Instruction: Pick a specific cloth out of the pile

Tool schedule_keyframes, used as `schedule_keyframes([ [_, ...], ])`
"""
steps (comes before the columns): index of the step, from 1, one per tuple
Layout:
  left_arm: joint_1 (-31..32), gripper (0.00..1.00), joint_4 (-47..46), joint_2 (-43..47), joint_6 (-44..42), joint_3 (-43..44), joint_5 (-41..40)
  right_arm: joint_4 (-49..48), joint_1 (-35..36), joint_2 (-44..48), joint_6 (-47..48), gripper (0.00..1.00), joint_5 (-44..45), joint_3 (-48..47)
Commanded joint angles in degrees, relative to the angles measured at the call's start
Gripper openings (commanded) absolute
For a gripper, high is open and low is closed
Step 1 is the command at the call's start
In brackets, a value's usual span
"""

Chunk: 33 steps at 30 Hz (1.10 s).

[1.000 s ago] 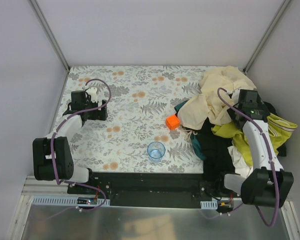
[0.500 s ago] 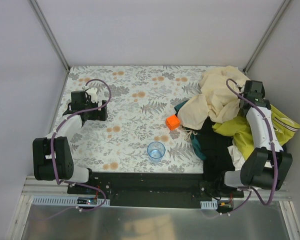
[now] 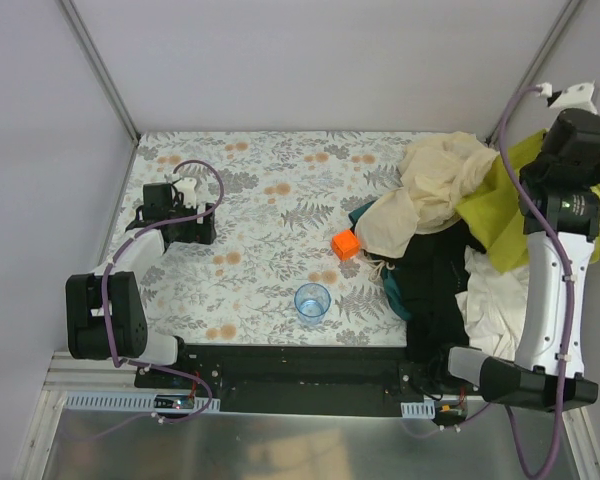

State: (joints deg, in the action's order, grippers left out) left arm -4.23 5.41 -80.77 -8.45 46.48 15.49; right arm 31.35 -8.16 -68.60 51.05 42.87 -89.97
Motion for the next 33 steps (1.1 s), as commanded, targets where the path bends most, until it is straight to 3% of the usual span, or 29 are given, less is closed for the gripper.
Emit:
schedule_keyframes([
  [1,-0.34,0.98,1.18,-0.70,-1.13,1.60,1.92,-13.16,4.11,-0.74,8.01,0.00,5.56,-15.45],
  [8,-0.34,0.98,1.62,-0.17,-1.75,1.69,1.04,-22.81,19.31,-9.43,18.80,0.00,6.25,-34.63],
  [12,-0.43,0.98,1.97,0.26,-2.19,1.69,0.34,-34.48,26.43,-13.57,32.07,0.00,8.98,-37.47],
  [14,-0.34,0.98,1.97,0.61,-2.36,1.51,0.42,-37.49,27.50,-13.67,32.45,0.00,9.16,-37.47],
  [19,-0.43,0.98,1.97,0.27,-2.45,1.51,0.25,-34.97,27.67,-8.32,15.70,0.00,2.50,-38.43],
  [25,-0.43,0.98,1.97,-0.26,-2.19,2.12,-1.50,-22.75,29.43,-4.62,-1.36,0.00,-14.19,-33.61],
  [29,-0.52,0.99,2.24,0.26,-2.62,2.83,-7.29,-23.35,36.44,-6.45,-9.99,0.00,-21.94,-28.51],
  [33,-2.62,0.99,2.94,0.79,-3.51,3.70,-14.07,-27.30,45.67,-12.86,-12.28,0.00,-25.29,-27.36],
])
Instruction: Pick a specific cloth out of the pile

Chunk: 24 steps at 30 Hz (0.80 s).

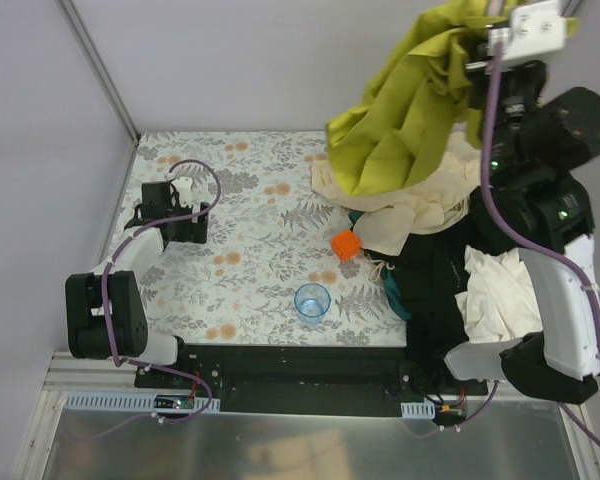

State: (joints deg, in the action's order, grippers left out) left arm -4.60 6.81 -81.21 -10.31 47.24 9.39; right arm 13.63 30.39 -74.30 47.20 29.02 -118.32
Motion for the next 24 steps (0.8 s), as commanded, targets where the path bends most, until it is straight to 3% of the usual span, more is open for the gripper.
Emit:
schedule_keyframes([
  [1,-3.47,0.99,2.06,1.40,-1.21,3.38,-8.85,-10.45,9.23,-9.87,-8.96,0.00,-12.66,0.73],
  [8,-15.78,0.99,6.72,1.67,3.45,7.16,-5.44,-16.17,18.20,-24.73,-18.54,0.00,-21.62,-5.68],
  [14,-20.53,0.99,8.66,2.11,3.01,9.35,-6.31,-19.25,25.50,-36.51,-21.62,0.00,-25.32,-11.66],
  [24,-25.11,0.99,9.98,2.72,1.43,14.71,-9.03,-24.43,30.86,-45.40,-26.90,0.00,-32.00,-1.40],
])
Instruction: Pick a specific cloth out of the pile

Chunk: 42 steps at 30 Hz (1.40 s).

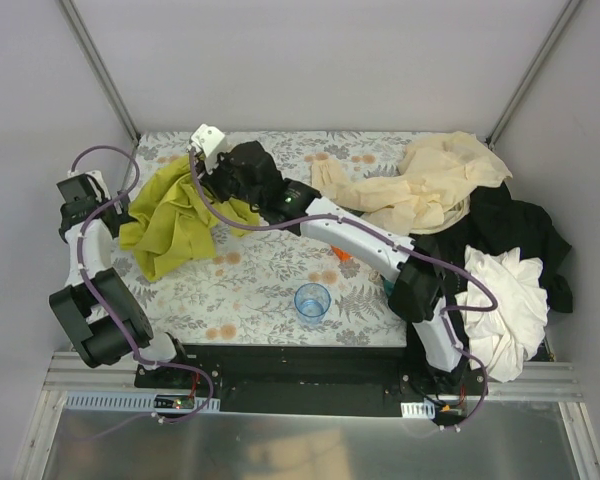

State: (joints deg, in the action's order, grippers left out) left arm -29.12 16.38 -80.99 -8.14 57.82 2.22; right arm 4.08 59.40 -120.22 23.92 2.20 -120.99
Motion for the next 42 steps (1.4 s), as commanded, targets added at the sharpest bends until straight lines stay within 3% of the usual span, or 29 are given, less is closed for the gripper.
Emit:
schedule_keyframes([
  [1,-0.58,0.99,0.41,2.50,-1.17,4.75,-3.17,-14.80,2.65,-0.61,-3.79,0.00,-6.05,2.50],
  [10,-0.67,0.99,0.67,2.24,-2.32,7.13,-3.10,-14.62,7.22,-5.46,-5.29,0.00,-15.64,16.30],
  [13,-0.58,0.99,1.54,2.33,-2.41,7.57,-0.03,-10.17,7.31,-7.47,-7.83,0.00,-17.39,15.53],
  [14,-0.58,0.99,1.72,2.33,-2.06,7.66,0.85,-7.53,7.49,-8.18,-8.19,0.07,-18.01,14.04],
  [16,-0.58,0.99,2.07,2.24,-1.27,7.74,2.08,-4.44,7.66,-8.62,-8.19,0.29,-17.84,10.88],
  [21,-0.49,0.99,3.13,2.15,-0.03,8.09,6.38,-1.62,7.75,-1.70,-7.67,0.96,-16.18,12.35],
  [22,-0.49,0.99,3.39,2.24,0.14,8.18,7.53,-1.18,7.67,0.49,-7.14,0.99,-15.39,13.05],
  [27,1.34,0.99,5.76,1.98,-0.21,9.06,12.80,6.10,7.23,11.13,-2.75,0.99,-11.25,16.74],
  [31,7.05,0.99,6.99,2.06,-1.61,9.67,12.02,11.12,3.90,21.23,-3.43,0.99,-9.41,24.37],
  [36,15.66,0.99,8.57,1.89,-4.77,10.99,8.68,9.90,-6.29,35.64,-12.39,0.99,2.17,40.19],
  [42,20.42,0.99,10.86,2.06,-3.55,11.88,14.38,11.04,-20.26,52.70,-22.15,0.99,17.63,57.15],
])
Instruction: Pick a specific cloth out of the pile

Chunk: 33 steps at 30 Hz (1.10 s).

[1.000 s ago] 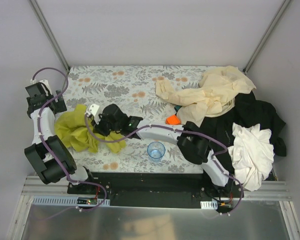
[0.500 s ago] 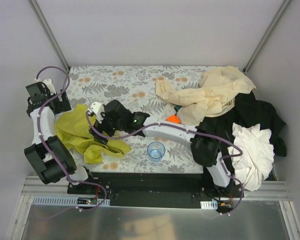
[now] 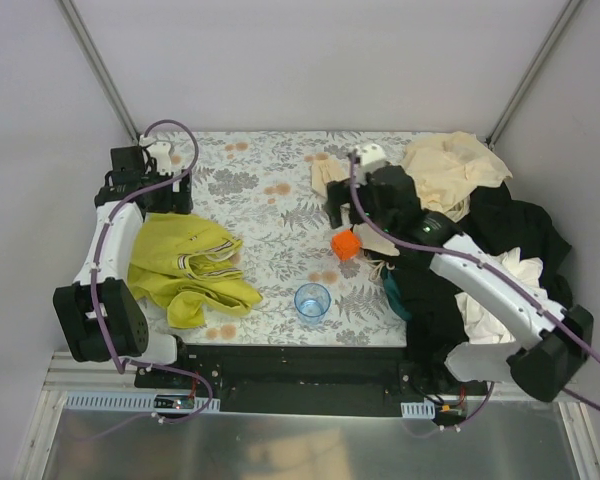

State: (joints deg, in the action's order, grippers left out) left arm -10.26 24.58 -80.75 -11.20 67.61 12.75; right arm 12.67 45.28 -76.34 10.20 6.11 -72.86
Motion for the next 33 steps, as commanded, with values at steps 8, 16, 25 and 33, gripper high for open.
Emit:
schedule_keyframes([
  [8,7.44,0.99,2.93,3.14,-0.57,-1.52,11.33,5.53,-24.61,20.87,-12.13,0.99,19.03,23.72],
  [16,10.00,0.99,-3.82,8.49,0.48,-10.03,10.71,5.09,-31.39,25.53,-10.99,0.99,16.65,28.38],
  [25,10.00,0.99,-5.59,11.49,3.82,-15.85,7.38,4.48,-31.83,28.87,-6.59,0.99,16.65,29.88],
  [33,9.03,0.99,-5.86,12.28,5.13,-16.64,5.71,3.77,-31.74,29.58,-6.24,0.99,17.01,30.76],
])
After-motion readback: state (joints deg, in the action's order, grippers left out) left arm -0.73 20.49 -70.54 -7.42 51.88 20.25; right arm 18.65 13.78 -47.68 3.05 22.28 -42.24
